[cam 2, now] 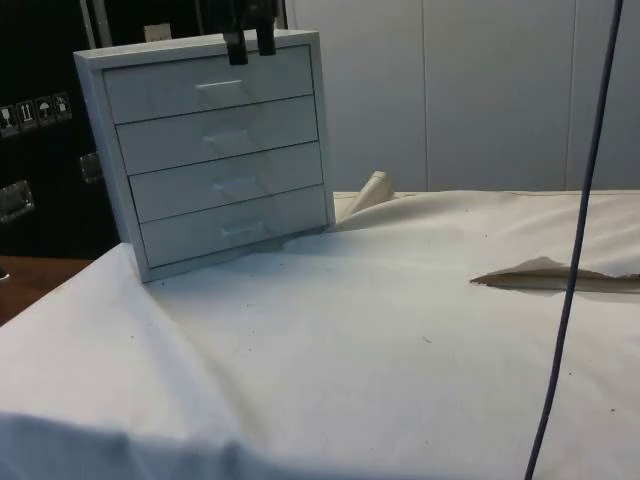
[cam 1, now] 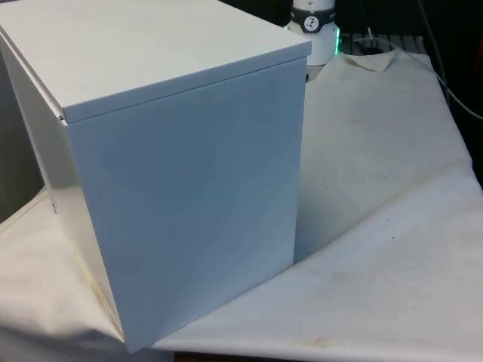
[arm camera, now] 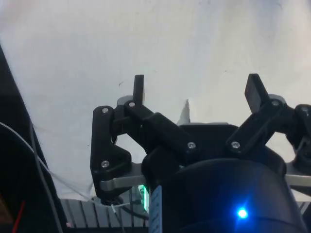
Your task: Open the drawer, then close it.
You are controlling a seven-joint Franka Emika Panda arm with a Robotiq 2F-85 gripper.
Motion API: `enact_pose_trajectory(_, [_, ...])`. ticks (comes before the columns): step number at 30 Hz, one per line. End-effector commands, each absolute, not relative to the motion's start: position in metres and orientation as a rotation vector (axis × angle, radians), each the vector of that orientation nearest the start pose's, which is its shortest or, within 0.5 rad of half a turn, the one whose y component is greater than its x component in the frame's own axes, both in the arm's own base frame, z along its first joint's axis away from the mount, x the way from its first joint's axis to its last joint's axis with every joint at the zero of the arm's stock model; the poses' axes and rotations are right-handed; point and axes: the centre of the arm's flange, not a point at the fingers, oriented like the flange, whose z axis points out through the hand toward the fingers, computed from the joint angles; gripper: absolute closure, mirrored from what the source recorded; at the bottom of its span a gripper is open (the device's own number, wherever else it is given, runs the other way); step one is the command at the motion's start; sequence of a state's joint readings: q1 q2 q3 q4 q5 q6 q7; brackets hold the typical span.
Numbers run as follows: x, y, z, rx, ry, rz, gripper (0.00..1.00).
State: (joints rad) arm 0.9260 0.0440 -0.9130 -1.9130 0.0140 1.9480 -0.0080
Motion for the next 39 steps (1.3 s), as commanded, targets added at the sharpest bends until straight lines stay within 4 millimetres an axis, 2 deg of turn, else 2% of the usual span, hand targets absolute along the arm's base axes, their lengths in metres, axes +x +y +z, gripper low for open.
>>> enact_pose_trajectory(1, [0.569, 0.018, 0.479, -3.174, -0.029, -0.026, 0.00])
enact_pose_trajectory(8, [0.566, 0.028, 0.478, -3.203, -0.072, -0.023, 0.00])
enact_pose_trajectory(15, [0.565, 0.029, 0.477, -3.217, -0.104, -0.003, 0.00])
enact_pose_trajectory(24, [0.558, 0.021, 0.480, -3.256, -0.156, -0.013, 0.00])
enact_pose_trajectory(39, [0.563, 0.009, 0.474, -3.284, -0.253, -0.195, 0.00])
